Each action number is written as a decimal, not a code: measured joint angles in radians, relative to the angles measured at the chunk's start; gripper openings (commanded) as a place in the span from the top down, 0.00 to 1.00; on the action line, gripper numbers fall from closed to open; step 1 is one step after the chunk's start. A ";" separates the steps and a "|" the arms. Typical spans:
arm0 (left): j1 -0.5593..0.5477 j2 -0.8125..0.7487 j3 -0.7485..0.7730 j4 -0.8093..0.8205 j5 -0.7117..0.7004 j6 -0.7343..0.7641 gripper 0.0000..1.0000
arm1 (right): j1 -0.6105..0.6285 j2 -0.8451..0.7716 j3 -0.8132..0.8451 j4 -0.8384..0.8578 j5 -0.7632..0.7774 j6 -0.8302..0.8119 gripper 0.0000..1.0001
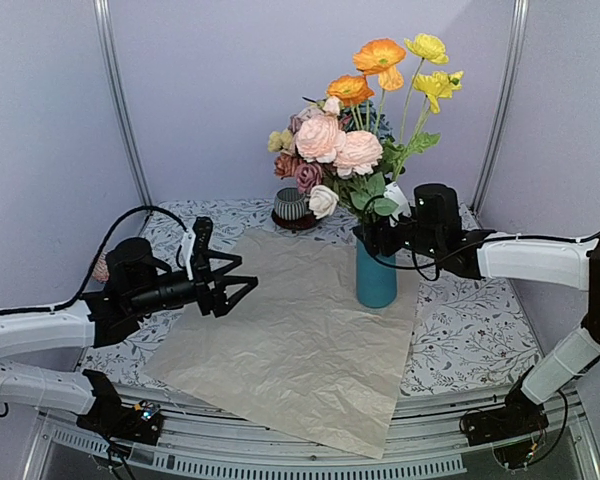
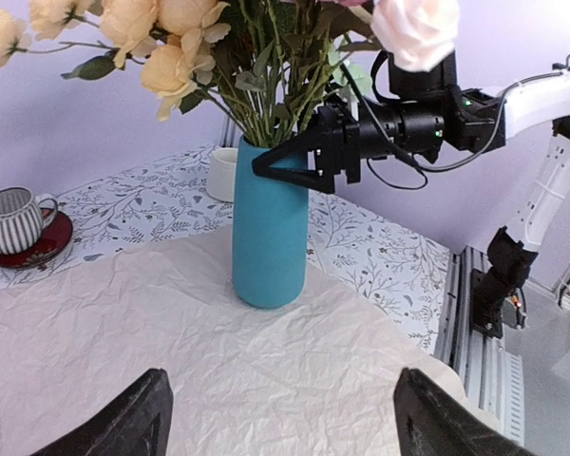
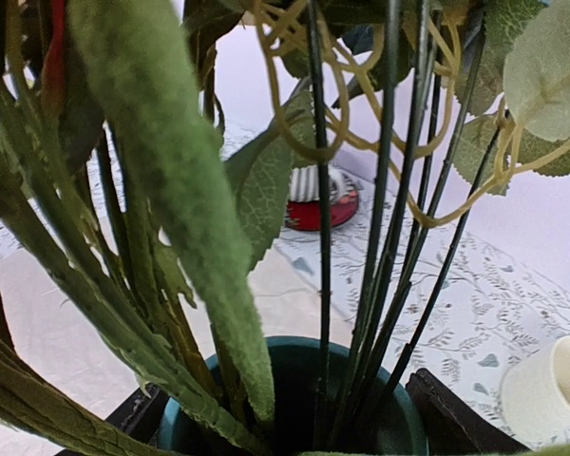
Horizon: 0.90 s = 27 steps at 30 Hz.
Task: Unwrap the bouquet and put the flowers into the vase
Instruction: Place the fake flower at the center of the board.
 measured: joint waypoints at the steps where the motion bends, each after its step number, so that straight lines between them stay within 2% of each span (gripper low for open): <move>1: 0.000 -0.031 -0.011 -0.020 -0.017 0.000 0.17 | -0.014 0.008 0.015 -0.008 -0.001 -0.003 0.42; 6: 0.013 -0.128 -0.021 -0.122 -0.105 0.000 0.17 | -0.077 0.060 0.087 -0.014 -0.015 -0.007 0.42; 13: 0.033 -0.197 -0.021 -0.213 -0.179 -0.002 0.17 | -0.182 0.159 0.140 0.067 -0.048 0.012 0.43; 19: 0.048 -0.204 -0.028 -0.237 -0.235 -0.011 0.17 | -0.261 0.273 0.235 0.114 -0.063 0.027 0.43; 27: 0.080 -0.202 -0.044 -0.262 -0.277 -0.031 0.17 | -0.307 0.407 0.390 0.190 -0.074 0.023 0.46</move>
